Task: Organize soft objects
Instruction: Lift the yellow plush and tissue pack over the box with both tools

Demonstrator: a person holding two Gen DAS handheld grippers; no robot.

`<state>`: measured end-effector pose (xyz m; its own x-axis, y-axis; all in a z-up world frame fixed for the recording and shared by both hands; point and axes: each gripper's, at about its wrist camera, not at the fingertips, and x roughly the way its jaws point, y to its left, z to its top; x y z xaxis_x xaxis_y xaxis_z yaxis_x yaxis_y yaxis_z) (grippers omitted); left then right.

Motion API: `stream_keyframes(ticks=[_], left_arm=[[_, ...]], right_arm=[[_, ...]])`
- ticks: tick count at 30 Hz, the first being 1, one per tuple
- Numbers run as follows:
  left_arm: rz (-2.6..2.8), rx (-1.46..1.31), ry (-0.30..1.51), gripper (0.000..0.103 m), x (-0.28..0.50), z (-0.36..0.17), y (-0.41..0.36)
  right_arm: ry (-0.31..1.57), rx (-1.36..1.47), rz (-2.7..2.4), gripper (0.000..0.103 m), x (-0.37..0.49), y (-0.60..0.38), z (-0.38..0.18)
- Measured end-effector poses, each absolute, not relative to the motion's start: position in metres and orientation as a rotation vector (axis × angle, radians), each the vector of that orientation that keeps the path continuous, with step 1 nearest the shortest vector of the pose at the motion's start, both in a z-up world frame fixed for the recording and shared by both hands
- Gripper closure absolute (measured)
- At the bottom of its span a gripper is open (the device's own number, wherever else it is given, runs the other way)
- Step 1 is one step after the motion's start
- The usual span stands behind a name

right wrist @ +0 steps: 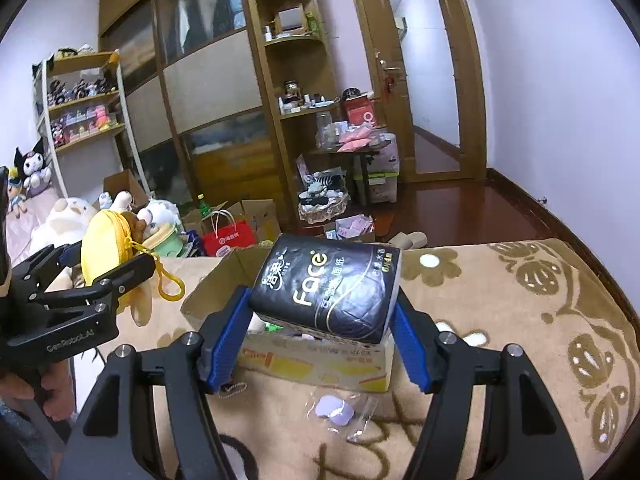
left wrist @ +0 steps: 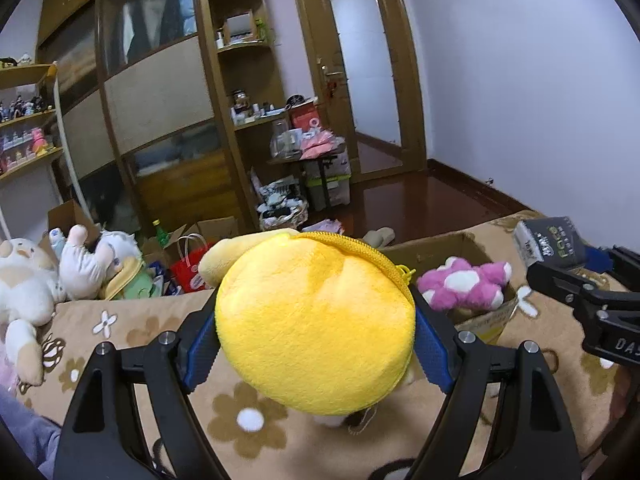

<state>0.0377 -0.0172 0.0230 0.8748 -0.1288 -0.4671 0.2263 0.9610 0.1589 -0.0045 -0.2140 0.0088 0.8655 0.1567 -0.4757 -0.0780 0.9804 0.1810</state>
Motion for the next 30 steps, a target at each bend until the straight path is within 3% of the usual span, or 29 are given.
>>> stream_keyframes(ticks=[19,30], left_arm=[[-0.219,0.257,0.473,0.021,0.102,0.006,-0.045],[-0.233,0.275,0.59,0.02,0.14,-0.033,-0.05]], right_arm=[[0.521,0.116,0.133,0.032,0.055,-0.216,-0.005],[0.595,0.086,0.159,0.031,0.084,-0.207,-0.037]])
